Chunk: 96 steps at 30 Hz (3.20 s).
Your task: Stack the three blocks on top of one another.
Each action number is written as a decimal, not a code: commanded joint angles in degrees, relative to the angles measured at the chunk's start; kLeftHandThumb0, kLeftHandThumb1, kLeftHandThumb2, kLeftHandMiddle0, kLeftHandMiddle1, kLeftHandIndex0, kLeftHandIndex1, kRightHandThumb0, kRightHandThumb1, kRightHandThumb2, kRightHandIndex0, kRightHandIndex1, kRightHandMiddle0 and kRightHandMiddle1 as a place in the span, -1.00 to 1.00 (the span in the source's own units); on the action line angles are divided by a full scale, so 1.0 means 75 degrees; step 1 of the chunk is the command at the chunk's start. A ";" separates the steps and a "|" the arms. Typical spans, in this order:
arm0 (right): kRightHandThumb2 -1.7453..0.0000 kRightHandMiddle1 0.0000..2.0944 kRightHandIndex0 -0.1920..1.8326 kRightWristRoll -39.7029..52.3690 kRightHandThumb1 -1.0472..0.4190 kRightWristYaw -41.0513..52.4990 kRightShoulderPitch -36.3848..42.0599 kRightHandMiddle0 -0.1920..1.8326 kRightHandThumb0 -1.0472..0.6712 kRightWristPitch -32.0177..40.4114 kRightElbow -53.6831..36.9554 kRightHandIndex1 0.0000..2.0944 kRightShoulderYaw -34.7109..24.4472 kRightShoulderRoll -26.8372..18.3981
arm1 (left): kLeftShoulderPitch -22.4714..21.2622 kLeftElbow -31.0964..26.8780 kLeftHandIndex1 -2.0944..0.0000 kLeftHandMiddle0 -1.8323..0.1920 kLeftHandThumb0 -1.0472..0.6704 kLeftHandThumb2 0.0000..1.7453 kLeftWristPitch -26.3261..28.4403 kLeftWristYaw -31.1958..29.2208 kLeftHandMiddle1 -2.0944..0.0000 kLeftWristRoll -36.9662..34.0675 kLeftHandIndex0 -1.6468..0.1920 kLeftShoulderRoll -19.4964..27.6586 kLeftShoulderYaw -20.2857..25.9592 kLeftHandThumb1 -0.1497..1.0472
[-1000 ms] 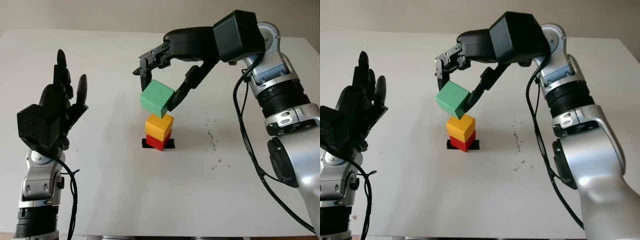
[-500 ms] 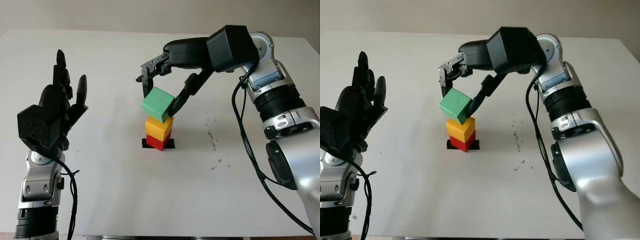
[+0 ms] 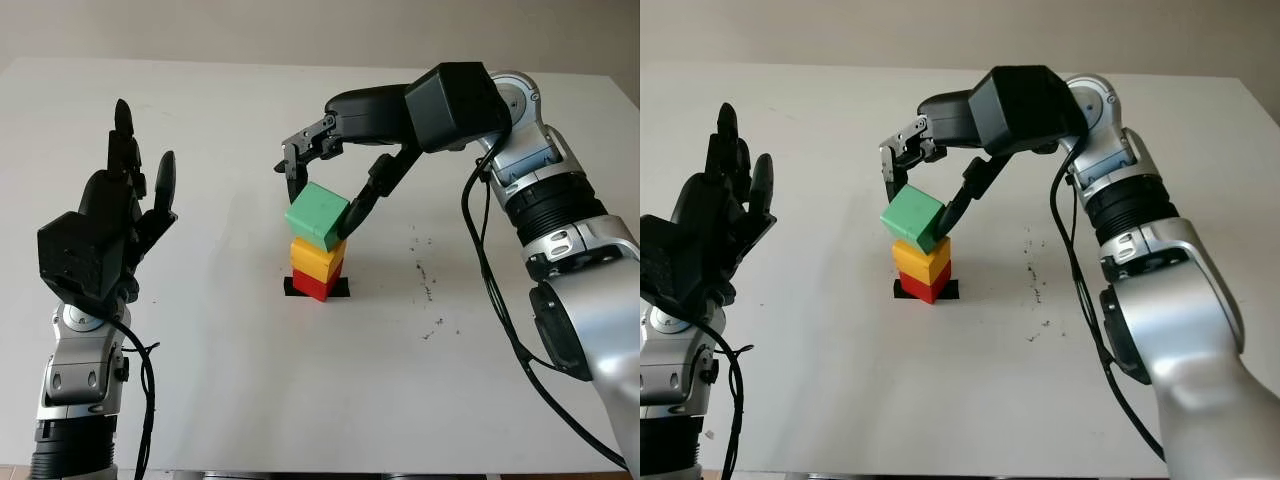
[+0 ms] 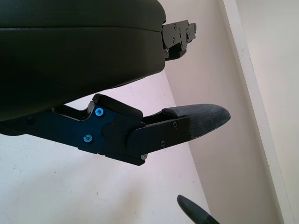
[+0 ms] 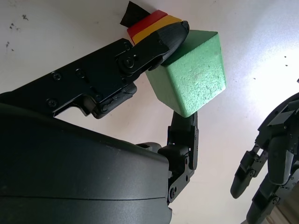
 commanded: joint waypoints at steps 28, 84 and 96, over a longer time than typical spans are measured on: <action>0.94 0.51 -0.56 -0.0350 -0.85 -0.0117 0.0020 -0.43 -0.45 -0.0425 0.0025 -0.96 0.0122 -0.0055 | 0.0072 -0.0192 1.00 1.00 -0.63 -0.25 0.0036 -0.0001 1.00 0.0007 1.00 0.0042 -0.0010 1.00; 0.33 -1.00 -1.00 0.2247 -1.00 -0.5151 0.5359 -1.00 -0.66 0.3867 -0.4686 -1.00 -0.2678 0.1059 | 0.0220 -0.0001 1.00 1.00 -0.58 -0.21 -0.0271 -0.0139 1.00 -0.0298 1.00 -0.0167 -0.0091 1.00; 0.23 -1.00 -1.00 0.2215 -1.00 -0.6659 0.5940 -1.00 -0.66 0.3669 -0.5052 -1.00 -0.2631 0.2078 | 0.0747 -0.0494 1.00 1.00 -0.60 -0.20 -0.0149 -0.0233 1.00 -0.0482 1.00 -0.0669 -0.0356 1.00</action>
